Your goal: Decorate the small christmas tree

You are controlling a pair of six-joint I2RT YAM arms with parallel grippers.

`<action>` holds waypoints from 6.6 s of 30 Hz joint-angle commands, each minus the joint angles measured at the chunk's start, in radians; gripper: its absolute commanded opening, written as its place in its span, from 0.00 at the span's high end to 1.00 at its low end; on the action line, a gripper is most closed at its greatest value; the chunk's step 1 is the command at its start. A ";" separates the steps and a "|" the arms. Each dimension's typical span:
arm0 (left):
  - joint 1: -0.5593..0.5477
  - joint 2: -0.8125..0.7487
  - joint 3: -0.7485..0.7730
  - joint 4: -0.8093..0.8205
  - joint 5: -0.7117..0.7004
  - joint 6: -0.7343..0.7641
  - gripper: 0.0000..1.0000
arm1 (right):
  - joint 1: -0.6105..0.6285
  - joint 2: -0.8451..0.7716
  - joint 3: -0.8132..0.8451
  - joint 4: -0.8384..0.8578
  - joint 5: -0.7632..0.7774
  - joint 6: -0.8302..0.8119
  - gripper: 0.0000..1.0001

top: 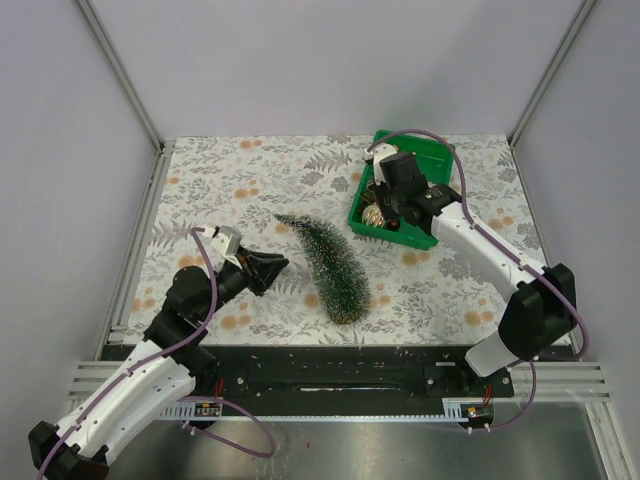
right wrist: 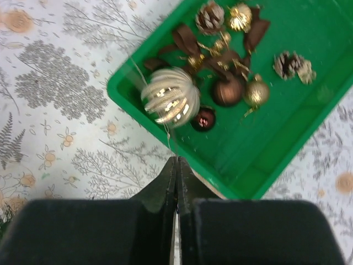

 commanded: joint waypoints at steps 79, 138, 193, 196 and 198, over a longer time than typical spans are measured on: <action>-0.288 0.329 0.220 0.184 0.489 0.098 0.42 | 0.011 -1.015 -0.674 0.085 -1.088 0.941 1.00; -0.342 0.307 0.156 0.179 0.582 0.124 1.00 | 0.024 -0.903 -0.268 -0.333 -0.543 0.458 0.17; 0.078 -0.056 0.171 -0.396 0.026 0.333 1.00 | 0.024 -1.099 -0.564 -0.552 -0.913 0.761 1.00; 0.092 -0.047 0.171 -0.387 -0.129 0.330 1.00 | 0.024 -1.078 -0.576 -0.486 -0.931 0.769 1.00; 0.097 -0.035 0.168 -0.384 -0.203 0.336 1.00 | 0.024 -1.068 -0.598 -0.414 -0.944 0.792 1.00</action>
